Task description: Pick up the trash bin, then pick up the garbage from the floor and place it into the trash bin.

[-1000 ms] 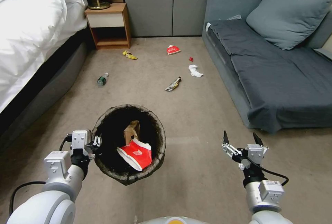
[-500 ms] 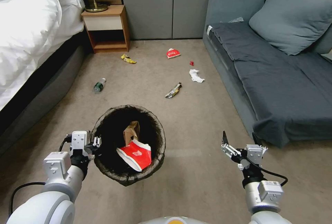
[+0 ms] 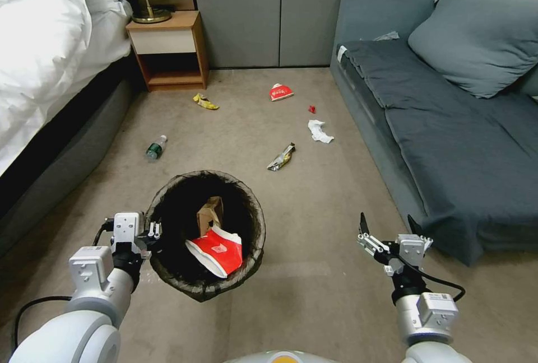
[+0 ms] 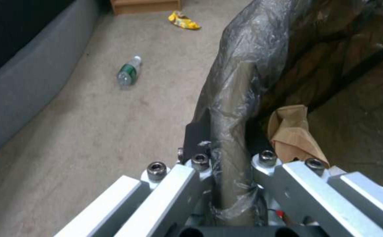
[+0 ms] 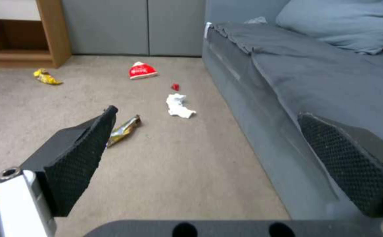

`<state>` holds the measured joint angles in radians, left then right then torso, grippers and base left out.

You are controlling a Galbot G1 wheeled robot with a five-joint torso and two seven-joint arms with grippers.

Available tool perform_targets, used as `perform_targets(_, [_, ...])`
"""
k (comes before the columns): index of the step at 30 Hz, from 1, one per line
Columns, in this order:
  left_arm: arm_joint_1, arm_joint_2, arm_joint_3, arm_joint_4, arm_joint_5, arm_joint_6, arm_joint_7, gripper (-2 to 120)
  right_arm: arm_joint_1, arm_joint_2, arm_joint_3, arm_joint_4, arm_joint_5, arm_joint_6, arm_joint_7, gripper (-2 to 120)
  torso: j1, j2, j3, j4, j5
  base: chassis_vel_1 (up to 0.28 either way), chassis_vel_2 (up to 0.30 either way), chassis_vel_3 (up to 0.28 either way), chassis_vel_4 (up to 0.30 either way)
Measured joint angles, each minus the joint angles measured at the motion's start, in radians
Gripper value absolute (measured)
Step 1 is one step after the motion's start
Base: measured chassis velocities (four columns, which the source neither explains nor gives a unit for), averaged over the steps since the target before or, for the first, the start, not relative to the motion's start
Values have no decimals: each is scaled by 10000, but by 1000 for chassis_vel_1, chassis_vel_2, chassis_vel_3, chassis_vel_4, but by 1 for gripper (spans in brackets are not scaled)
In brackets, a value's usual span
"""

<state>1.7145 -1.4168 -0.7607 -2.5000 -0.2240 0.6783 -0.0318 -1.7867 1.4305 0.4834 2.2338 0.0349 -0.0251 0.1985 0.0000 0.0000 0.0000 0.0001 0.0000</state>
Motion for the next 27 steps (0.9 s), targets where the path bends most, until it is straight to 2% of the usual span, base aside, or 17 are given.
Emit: perform_targets(27, [-64,-64,28,0,0,9,22,1,99,-6,-4,-135,7,5,-8,100,0,0,0,0,-1,-145,149,138,-134])
